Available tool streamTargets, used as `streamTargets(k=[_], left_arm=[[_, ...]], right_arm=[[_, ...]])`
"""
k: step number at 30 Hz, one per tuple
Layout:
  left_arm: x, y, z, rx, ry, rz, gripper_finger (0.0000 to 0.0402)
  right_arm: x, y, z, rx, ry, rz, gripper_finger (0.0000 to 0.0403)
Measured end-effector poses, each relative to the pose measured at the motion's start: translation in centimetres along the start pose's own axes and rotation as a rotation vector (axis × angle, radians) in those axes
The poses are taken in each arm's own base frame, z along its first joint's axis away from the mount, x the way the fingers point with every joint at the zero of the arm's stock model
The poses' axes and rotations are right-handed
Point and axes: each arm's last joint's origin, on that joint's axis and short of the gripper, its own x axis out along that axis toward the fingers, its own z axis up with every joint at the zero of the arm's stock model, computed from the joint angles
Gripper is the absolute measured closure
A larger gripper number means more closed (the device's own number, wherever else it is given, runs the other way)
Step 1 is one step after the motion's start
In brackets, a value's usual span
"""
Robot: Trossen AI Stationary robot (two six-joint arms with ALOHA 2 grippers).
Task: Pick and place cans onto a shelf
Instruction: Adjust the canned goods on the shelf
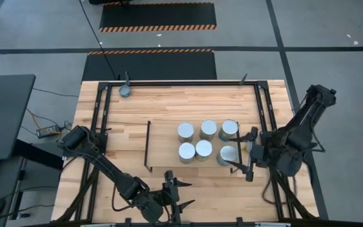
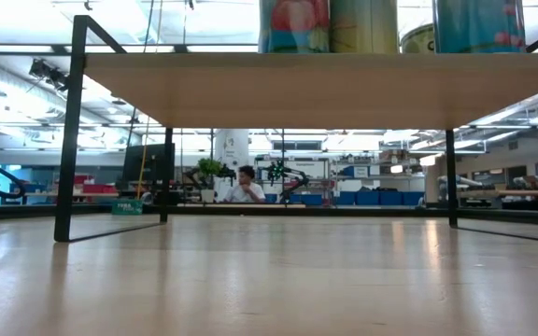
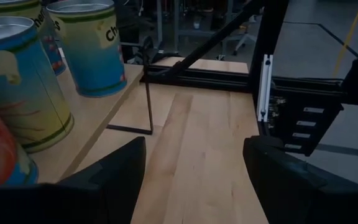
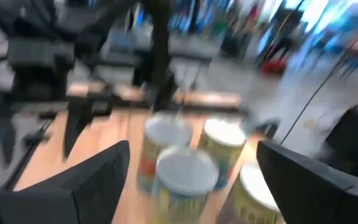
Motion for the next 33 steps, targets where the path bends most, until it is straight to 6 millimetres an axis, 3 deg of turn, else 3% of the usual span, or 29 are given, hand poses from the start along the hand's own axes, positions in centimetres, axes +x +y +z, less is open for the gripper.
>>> streamTargets(k=[6,11,17,25,33], left_arm=[[0.0,0.0,0.0,0.000,0.000,0.000,0.0127],[0.1,0.0,0.0,0.001,0.000,0.002,0.0127],[0.0,0.0,0.0,0.003,0.001,0.002,0.0127],[-0.3,-0.4,0.3,0.053,-0.027,-0.017,0.0127],[-1.1,-0.4,1.4,0.076,-0.064,-0.029,0.0127]], right_arm=[[0.4,-3.0,0.3,0.071,0.314,0.096,0.0112],[0.8,-3.5,-0.7,0.056,0.434,0.137,0.0184],[1.3,-3.6,-0.8,0.060,0.452,0.149,0.0254],[1.6,-3.6,-1.1,0.064,0.504,0.211,0.0294],[2.1,-3.6,-1.9,0.071,0.527,0.218,0.0307]])
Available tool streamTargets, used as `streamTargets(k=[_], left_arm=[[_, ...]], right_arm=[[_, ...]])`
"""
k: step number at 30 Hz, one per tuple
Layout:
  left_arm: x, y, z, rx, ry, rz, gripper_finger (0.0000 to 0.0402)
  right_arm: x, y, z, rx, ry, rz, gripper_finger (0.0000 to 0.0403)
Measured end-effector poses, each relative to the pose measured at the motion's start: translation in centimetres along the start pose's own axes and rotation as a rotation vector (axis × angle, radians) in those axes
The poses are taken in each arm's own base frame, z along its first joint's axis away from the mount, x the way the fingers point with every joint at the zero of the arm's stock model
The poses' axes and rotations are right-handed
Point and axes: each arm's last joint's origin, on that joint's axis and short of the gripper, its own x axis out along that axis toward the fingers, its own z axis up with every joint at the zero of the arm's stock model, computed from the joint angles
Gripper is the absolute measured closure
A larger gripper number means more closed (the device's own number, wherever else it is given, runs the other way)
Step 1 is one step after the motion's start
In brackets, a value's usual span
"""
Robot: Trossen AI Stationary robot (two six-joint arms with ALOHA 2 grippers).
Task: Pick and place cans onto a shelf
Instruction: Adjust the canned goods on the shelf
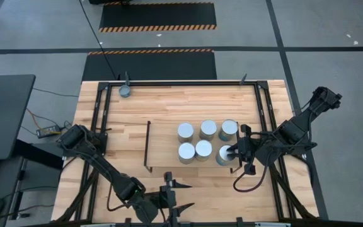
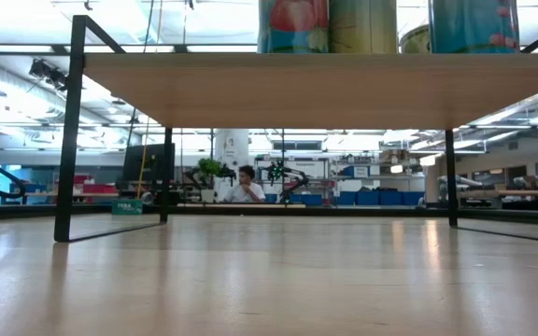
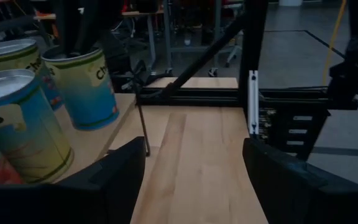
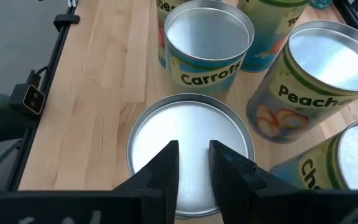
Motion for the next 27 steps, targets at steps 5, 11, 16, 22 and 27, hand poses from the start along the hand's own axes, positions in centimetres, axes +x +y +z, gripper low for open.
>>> streamTargets(k=[5,11,16,22,27], left_arm=[[0.0,0.0,0.0,-0.011,0.004,0.001,0.0127],[0.0,0.0,-0.1,-0.011,0.005,0.000,0.0127],[0.0,0.0,-0.1,-0.011,0.005,0.000,0.0127],[0.0,0.0,-0.1,-0.017,0.005,0.000,0.0127],[-0.1,-0.1,-0.1,-0.018,0.005,-0.003,0.0127]], right_arm=[[-0.4,-0.3,0.2,-0.010,0.015,-0.007,0.0307],[-0.6,-0.4,0.1,-0.014,0.041,-0.004,0.0307],[-0.6,-0.4,0.1,-0.003,0.040,-0.001,0.0307],[-0.7,-0.5,0.3,-0.022,0.036,-0.006,0.0307],[-2.6,-0.6,2.3,-0.033,-0.045,0.016,0.0307]])
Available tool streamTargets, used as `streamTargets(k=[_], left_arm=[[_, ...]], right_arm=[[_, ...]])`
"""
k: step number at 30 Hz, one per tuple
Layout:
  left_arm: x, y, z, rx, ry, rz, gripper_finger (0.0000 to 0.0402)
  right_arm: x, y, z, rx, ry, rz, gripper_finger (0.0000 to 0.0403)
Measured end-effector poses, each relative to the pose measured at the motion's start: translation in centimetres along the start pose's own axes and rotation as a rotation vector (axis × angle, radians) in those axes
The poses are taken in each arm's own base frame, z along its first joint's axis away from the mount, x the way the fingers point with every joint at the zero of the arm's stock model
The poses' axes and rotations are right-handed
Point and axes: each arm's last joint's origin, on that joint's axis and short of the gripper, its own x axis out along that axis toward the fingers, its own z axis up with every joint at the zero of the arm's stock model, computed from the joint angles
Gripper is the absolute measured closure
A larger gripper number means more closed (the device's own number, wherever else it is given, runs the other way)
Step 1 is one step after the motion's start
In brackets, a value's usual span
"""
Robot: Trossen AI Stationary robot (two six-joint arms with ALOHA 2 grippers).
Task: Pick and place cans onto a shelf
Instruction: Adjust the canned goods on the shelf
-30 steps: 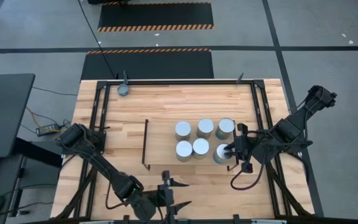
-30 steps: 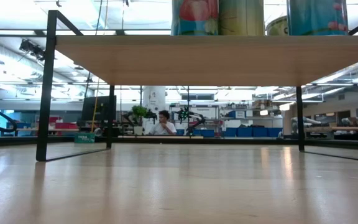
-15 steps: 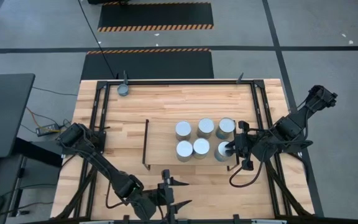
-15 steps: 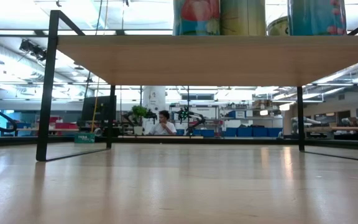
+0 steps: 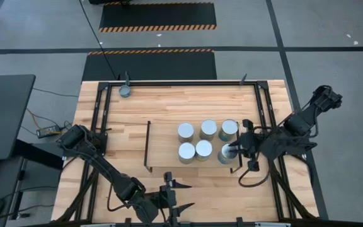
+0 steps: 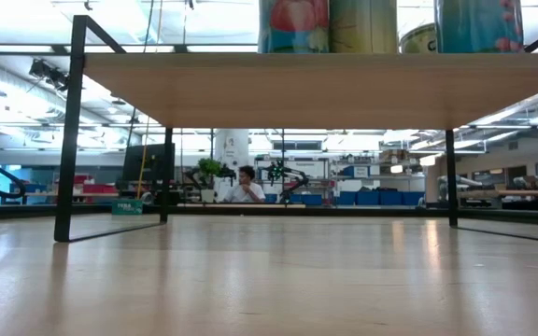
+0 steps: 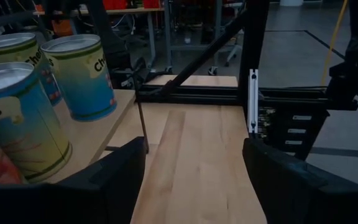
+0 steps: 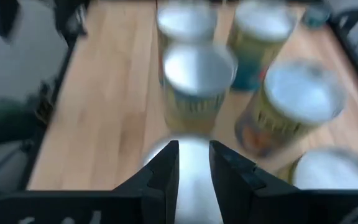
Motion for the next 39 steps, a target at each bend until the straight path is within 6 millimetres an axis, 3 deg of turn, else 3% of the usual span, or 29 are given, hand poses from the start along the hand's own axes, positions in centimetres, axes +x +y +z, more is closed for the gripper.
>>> streamTargets(k=[6,15,21,33,39], left_arm=[[0.2,0.1,0.0,-0.016,0.001,0.002,0.0127],[0.2,0.1,0.0,-0.019,0.001,0.004,0.0127],[0.0,-0.1,0.0,-0.018,0.001,-0.002,0.0127],[0.0,-0.1,-0.1,-0.022,0.001,-0.002,0.0127],[0.0,-0.1,-0.1,-0.023,0.001,-0.002,0.0127]], right_arm=[[0.4,0.3,2.1,-0.011,-0.164,0.014,0.0307],[7.4,0.5,3.6,-0.040,-0.116,-0.031,0.0307],[9.2,-0.6,3.8,-0.009,-0.069,-0.017,0.0307],[8.8,-1.5,3.3,0.025,0.008,0.019,0.0307],[7.7,-1.8,3.0,0.044,0.025,0.033,0.0307]])
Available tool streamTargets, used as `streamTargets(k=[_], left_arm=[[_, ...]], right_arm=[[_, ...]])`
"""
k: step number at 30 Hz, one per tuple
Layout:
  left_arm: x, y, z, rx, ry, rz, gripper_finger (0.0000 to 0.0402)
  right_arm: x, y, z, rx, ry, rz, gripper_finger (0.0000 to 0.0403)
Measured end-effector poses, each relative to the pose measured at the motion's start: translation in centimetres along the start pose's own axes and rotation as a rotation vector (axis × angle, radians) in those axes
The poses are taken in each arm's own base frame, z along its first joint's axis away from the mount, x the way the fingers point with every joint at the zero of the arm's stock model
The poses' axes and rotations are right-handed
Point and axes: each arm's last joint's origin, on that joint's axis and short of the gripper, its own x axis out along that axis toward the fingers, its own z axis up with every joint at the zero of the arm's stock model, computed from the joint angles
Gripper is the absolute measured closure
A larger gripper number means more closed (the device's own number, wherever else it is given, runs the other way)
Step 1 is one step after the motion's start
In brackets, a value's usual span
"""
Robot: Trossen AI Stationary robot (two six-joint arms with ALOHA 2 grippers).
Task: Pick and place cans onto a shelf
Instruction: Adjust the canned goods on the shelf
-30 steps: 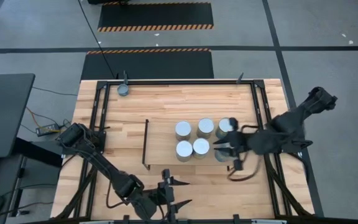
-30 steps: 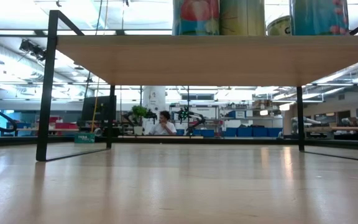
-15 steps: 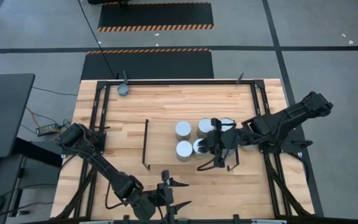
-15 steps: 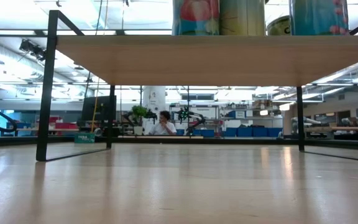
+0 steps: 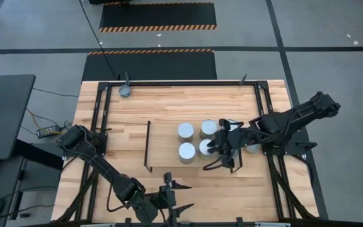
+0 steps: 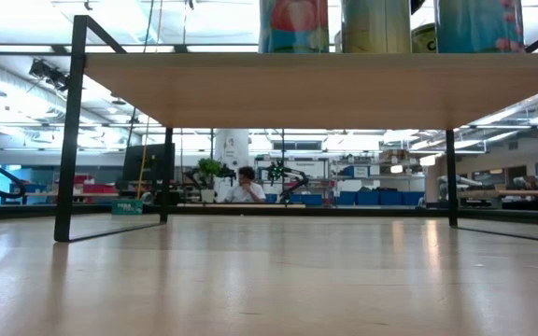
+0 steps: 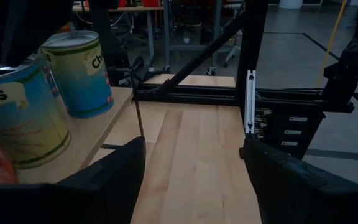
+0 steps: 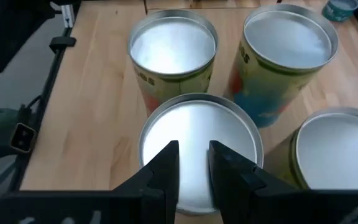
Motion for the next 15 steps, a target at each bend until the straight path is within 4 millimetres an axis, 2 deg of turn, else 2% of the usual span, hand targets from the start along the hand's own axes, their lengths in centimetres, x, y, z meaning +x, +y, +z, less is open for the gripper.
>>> streamTargets(k=[9,15], left_arm=[[0.0,0.0,0.0,0.002,0.000,0.000,0.0127],[0.0,0.0,0.0,0.003,0.000,0.000,0.0127]], right_arm=[[-0.4,0.0,0.4,0.009,-0.045,0.010,0.0307],[1.5,0.1,0.5,-0.003,-0.028,-0.032,0.0307]])
